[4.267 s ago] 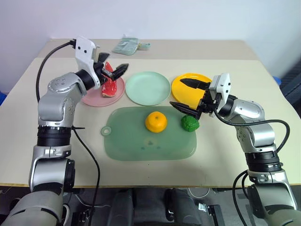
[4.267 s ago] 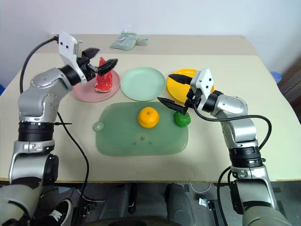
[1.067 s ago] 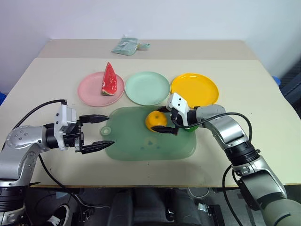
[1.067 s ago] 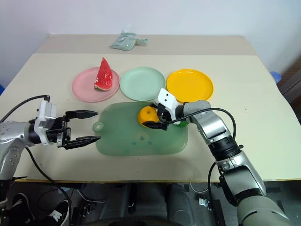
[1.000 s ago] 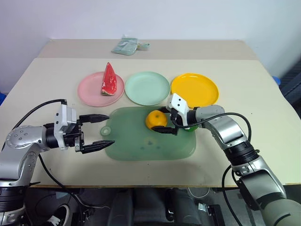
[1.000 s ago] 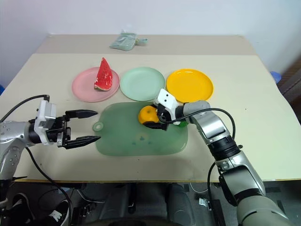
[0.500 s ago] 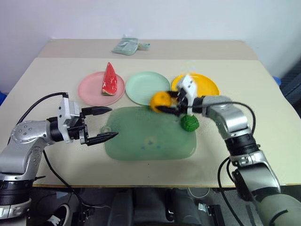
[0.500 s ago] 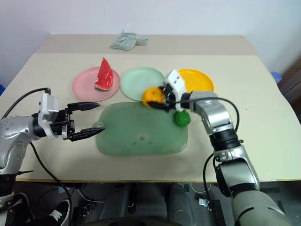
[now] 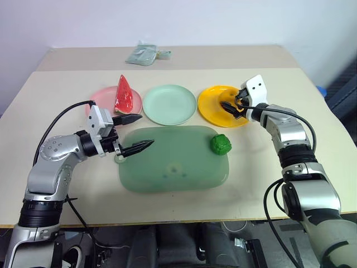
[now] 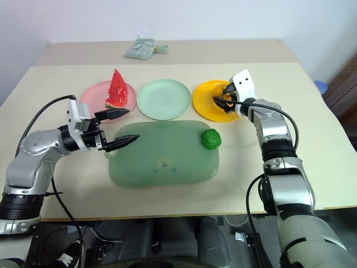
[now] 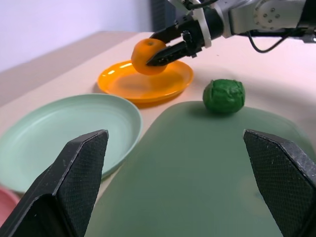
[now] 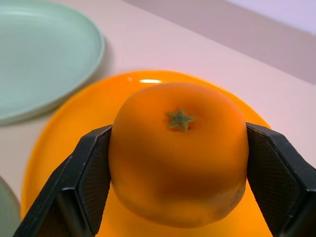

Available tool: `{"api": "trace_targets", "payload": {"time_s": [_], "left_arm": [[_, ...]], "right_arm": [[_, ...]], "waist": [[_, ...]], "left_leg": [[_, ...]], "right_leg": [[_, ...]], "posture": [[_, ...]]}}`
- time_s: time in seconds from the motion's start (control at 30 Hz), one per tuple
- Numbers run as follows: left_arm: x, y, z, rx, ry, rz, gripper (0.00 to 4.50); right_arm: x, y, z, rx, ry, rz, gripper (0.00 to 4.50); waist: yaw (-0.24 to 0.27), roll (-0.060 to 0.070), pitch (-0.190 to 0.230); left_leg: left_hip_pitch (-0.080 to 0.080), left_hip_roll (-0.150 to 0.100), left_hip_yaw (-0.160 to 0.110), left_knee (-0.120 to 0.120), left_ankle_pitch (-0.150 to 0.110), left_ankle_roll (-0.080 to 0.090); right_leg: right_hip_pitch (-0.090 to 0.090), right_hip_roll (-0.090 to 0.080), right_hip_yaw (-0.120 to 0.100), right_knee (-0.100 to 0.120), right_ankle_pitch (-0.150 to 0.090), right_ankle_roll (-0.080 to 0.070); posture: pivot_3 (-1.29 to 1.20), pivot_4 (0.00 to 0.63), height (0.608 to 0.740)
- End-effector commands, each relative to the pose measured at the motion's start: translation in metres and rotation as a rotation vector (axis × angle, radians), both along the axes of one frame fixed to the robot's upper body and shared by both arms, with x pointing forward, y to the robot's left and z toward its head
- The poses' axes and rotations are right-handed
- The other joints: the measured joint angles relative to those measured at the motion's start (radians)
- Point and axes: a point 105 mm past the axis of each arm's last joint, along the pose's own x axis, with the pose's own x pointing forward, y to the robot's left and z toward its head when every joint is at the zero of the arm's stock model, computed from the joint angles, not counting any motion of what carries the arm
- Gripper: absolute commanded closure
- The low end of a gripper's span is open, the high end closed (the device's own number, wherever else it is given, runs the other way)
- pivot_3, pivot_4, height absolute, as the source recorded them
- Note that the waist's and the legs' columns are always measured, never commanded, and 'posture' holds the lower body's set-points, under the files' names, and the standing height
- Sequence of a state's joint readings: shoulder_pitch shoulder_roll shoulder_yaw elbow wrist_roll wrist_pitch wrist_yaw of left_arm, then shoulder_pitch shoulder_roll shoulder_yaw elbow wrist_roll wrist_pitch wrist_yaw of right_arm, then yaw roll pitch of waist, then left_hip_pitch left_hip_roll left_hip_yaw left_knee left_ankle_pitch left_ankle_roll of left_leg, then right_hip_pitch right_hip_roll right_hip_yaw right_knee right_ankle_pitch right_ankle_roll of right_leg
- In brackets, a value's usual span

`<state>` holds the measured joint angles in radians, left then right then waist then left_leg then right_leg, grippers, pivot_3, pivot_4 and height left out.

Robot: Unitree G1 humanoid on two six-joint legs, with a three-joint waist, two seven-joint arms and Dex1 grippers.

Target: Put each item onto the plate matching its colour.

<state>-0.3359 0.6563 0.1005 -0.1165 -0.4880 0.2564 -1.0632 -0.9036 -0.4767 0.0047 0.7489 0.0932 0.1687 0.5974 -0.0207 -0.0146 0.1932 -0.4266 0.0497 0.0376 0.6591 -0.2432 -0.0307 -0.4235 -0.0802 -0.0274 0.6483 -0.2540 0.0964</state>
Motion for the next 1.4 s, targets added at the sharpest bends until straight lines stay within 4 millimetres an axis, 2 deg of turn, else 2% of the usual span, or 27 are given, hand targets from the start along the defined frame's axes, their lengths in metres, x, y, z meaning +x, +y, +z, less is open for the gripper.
{"api": "trace_targets", "payload": {"time_s": [0.03, 0.07, 0.1, 0.23, 0.4, 0.5, 0.6, 0.67, 0.77, 0.9, 1.0, 1.4], "left_arm": [[0.0, 0.001, 0.006, 0.016, -0.03, -0.008, 0.0], [0.0, 0.001, 0.006, 0.02, -0.03, -0.012, 0.0], [0.0, 0.0, 0.006, 0.023, -0.032, -0.015, 0.0], [-0.001, -0.001, 0.005, 0.029, -0.031, -0.027, 0.0], [-0.004, -0.001, 0.007, 0.016, -0.023, -0.05, 0.0], [-0.008, -0.001, 0.009, 0.006, -0.019, -0.08, 0.0], [-0.012, -0.001, 0.012, -0.005, -0.025, -0.115, 0.0], [-0.013, -0.002, 0.015, -0.02, -0.016, -0.137, 0.0], [-0.017, -0.004, 0.016, -0.033, -0.004, -0.177, 0.0], [-0.021, 0.0, 0.014, -0.029, 0.01, -0.201, 0.0], [-0.024, 0.003, 0.01, 0.003, 0.033, -0.219, 0.0], [-0.038, 0.013, 0.002, 0.077, 0.07, -0.233, 0.0]], "right_arm": [[0.002, 0.005, 0.018, 0.018, -0.064, 0.015, 0.74], [0.001, 0.004, 0.019, 0.02, -0.065, 0.016, 0.22], [0.001, 0.004, 0.019, 0.022, -0.064, 0.02, 0.04], [0.001, -0.002, 0.026, 0.015, -0.091, -0.001, 0.04], [-0.009, 0.006, 0.059, 0.096, -0.2, 0.084, 0.04], [-0.027, 0.017, 0.077, 0.114, -0.271, 0.197, 0.04], [-0.045, 0.027, 0.086, 0.124, -0.314, 0.301, 0.04], [-0.064, 0.034, 0.081, 0.111, -0.295, 0.406, 0.04], [-0.098, 0.044, 0.063, 0.066, -0.205, 0.577, 0.04], [-0.116, 0.043, 0.047, -0.007, -0.113, 0.627, 0.04], [-0.121, 0.04, 0.033, -0.064, -0.053, 0.634, 0.04], [-0.119, 0.037, 0.013, -0.109, 0.032, 0.625, 0.04]], "waist": [[0.002, 0.0, 0.0], [0.003, 0.0, 0.0], [0.004, 0.0, 0.0], [0.009, 0.0, 0.0], [0.007, 0.0, 0.0], [0.007, 0.0, 0.0], [0.009, 0.0, 0.0], [0.011, 0.0, 0.0], [0.017, 0.0, 0.0], [0.009, 0.0, 0.0], [0.007, 0.0, 0.0], [0.011, 0.0, 0.0]], "left_leg": [[0.0, 0.0, 0.0, 0.0, 0.0, 0.0], [0.0, 0.0, 0.0, 0.0, 0.0, 0.0], [0.0, 0.0, 0.0, 0.0, 0.0, 0.0], [0.0, 0.0, 0.001, 0.0, 0.0, 0.0], [0.0, 0.0, 0.001, 0.0, 0.0, 0.0], [0.0, 0.0, 0.001, 0.0, 0.0, 0.0], [0.0, 0.0, 0.001, 0.0, 0.0, 0.0], [0.0, 0.0, 0.001, 0.0, 0.0, 0.0], [0.0, 0.0, 0.0, 0.001, 0.0, 0.0], [0.0, 0.0, 0.0, 0.001, 0.0, 0.0], [0.001, 0.0, 0.0, 0.002, 0.0, 0.0], [0.0, 0.0, 0.0, 0.002, 0.0, 0.0]], "right_leg": [[0.0, 0.0, 0.0, 0.0, 0.0, 0.0], [0.0, 0.0, 0.0, 0.0, 0.0, 0.0], [0.0, 0.0, 0.0, 0.0, 0.0, 0.0], [0.0, -0.001, 0.0, 0.0, 0.0, 0.0], [0.0, -0.001, 0.001, 0.0, 0.0, 0.0], [0.0, 0.0, 0.001, 0.0, 0.0, 0.0], [0.0, 0.0, 0.0, 0.0, 0.0, 0.0], [0.0, -0.001, 0.0, 0.0, 0.0, 0.0], [0.001, -0.001, 0.0, -0.001, 0.0, 0.0], [0.001, -0.001, 0.0, 0.0, 0.0, 0.0], [0.001, 0.0, 0.0, 0.001, 0.0, 0.0], [0.001, 0.0, 0.0, 0.0, 0.0, 0.0]], "posture": [[0.0, 0.15, 0.74], [0.0, 0.15, 0.74], [0.0, 0.15, 0.74], [0.0, 0.15, 0.74], [0.0, 0.15, 0.74], [0.0, 0.15, 0.74], [0.0, 0.15, 0.74], [0.0, 0.15, 0.74], [0.0, 0.15, 0.74], [0.0, 0.15, 0.74], [0.0, 0.15, 0.74], [0.0, 0.15, 0.74]]}}
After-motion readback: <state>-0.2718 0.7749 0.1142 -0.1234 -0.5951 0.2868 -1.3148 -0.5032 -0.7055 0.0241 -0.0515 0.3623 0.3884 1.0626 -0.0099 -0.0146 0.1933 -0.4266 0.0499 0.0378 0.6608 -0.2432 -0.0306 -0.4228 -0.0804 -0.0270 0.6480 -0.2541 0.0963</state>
